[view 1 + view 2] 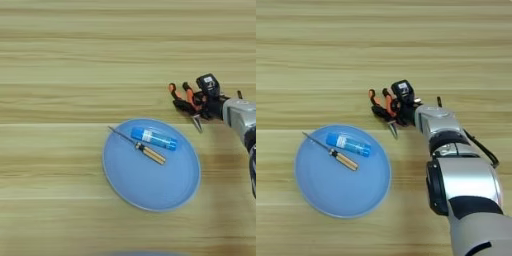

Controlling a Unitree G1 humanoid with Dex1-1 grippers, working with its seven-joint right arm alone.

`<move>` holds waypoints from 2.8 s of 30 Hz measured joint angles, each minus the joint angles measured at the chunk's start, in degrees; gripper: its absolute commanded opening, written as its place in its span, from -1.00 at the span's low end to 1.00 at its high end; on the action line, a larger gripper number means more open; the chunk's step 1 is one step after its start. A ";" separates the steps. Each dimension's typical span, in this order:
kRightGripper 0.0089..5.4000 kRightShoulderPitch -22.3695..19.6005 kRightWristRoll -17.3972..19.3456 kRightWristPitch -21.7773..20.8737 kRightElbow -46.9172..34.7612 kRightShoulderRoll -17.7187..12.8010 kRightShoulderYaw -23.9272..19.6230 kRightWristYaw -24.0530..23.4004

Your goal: Move the objects on the table

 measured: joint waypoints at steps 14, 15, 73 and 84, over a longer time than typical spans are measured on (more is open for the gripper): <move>0.02 -0.02 -0.28 -0.84 0.45 0.26 0.11 -0.06; 0.02 -0.02 -0.30 -0.88 0.46 0.28 0.12 -0.06; -0.12 18.94 20.33 19.10 -62.68 -2.00 -2.59 25.47; -0.12 22.51 28.90 27.81 -71.24 -3.10 -2.03 31.51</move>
